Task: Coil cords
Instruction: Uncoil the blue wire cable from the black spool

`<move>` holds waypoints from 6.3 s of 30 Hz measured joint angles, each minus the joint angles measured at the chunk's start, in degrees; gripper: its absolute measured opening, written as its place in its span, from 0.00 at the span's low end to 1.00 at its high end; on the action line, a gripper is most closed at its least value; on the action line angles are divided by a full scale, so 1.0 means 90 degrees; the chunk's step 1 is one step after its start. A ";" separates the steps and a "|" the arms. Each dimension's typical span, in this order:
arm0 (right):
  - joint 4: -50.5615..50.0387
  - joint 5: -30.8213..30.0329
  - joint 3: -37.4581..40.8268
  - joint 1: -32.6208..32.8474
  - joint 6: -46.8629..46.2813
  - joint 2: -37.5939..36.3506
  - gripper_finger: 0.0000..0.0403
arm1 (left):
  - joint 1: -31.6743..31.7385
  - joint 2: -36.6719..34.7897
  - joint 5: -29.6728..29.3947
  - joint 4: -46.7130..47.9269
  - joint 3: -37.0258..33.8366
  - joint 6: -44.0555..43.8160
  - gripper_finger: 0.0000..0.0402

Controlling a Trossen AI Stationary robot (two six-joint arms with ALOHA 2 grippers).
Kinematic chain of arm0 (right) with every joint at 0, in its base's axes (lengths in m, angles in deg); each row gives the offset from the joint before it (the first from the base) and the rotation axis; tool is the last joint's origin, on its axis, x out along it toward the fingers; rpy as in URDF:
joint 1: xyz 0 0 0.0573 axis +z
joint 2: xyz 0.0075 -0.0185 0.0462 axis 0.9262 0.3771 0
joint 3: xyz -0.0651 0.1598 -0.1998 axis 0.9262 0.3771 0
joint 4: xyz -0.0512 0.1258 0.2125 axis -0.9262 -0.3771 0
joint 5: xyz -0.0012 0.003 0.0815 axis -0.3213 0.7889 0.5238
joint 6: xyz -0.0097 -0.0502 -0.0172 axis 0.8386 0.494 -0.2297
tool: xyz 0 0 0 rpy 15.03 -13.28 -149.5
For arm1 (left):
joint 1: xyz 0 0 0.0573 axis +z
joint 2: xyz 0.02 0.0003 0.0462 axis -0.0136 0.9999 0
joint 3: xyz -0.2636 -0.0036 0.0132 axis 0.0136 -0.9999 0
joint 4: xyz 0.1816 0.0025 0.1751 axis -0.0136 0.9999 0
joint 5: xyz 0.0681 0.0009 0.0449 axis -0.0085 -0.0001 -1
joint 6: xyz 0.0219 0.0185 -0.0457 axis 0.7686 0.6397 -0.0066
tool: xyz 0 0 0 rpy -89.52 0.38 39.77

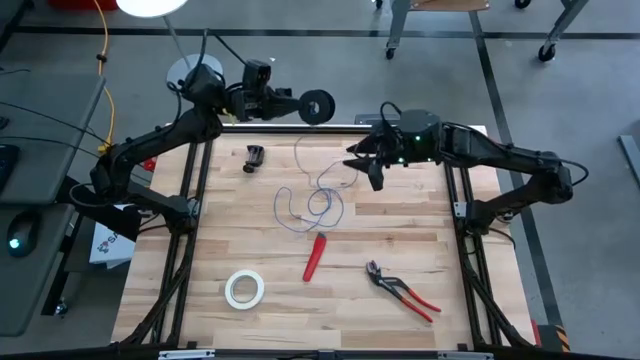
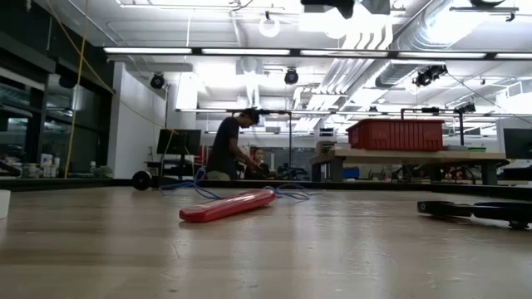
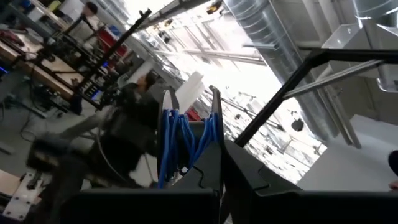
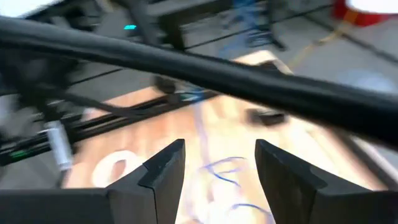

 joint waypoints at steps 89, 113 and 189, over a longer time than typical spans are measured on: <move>0.2462 0.0726 -0.1037 -0.1135 0.1243 0.1813 0.00 | -0.0461 -0.0365 -0.0646 -0.0314 0.0002 -0.1500 0.00; -0.0016 0.1147 -0.0988 -0.1018 0.1049 0.0230 0.00 | 0.1109 -0.0696 -0.2541 0.0436 0.0005 0.0625 0.00; -0.2503 -0.0182 -0.3872 -0.2942 0.2809 0.1484 0.00 | -0.0073 -0.2387 -0.0297 0.8785 0.0002 0.1943 0.00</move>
